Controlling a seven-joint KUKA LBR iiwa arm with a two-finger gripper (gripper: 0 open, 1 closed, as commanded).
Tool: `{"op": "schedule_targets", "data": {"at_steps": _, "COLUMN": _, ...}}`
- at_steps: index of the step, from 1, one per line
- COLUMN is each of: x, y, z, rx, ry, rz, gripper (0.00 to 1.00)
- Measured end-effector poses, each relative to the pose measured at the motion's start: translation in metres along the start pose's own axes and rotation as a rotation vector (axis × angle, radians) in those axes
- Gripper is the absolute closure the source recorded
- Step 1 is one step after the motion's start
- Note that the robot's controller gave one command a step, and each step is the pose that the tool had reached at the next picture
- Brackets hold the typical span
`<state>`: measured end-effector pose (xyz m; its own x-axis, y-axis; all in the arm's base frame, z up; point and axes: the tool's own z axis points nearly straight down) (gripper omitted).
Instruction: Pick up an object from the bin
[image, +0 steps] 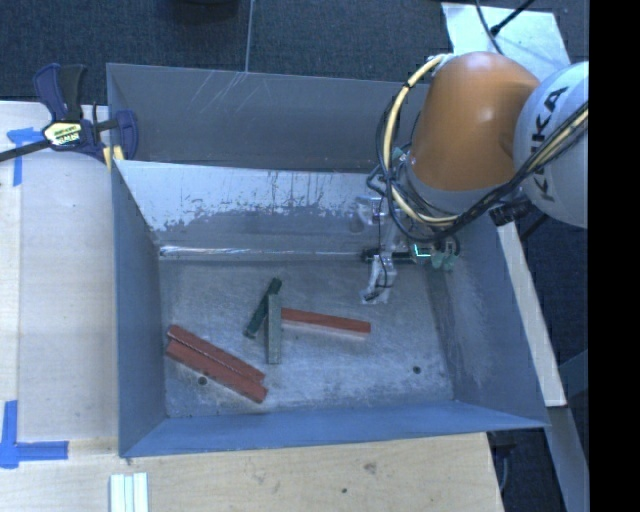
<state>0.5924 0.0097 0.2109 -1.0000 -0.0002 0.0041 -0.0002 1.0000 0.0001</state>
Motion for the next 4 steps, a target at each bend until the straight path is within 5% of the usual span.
{"op": "schedule_targets", "data": {"at_steps": 1, "x": 0.015, "y": 0.082, "z": 0.115, "rx": -0.002, "ry": 0.001, "rz": -0.101, "gripper": 0.0}}
{"op": "schedule_targets", "data": {"at_steps": 2, "x": 0.046, "y": 0.048, "z": 0.142, "rx": 0.001, "ry": -0.002, "rz": -0.229, "gripper": 0.0}}
{"op": "schedule_targets", "data": {"at_steps": 3, "x": 0.044, "y": 0.049, "z": 0.14, "rx": 0.0, "ry": -0.008, "rz": -0.228, "gripper": 1.0}}
{"op": "schedule_targets", "data": {"at_steps": 4, "x": 0.047, "y": 0.067, "z": -0.009, "rx": 0.0, "ry": -0.017, "rz": -0.239, "gripper": 1.0}}
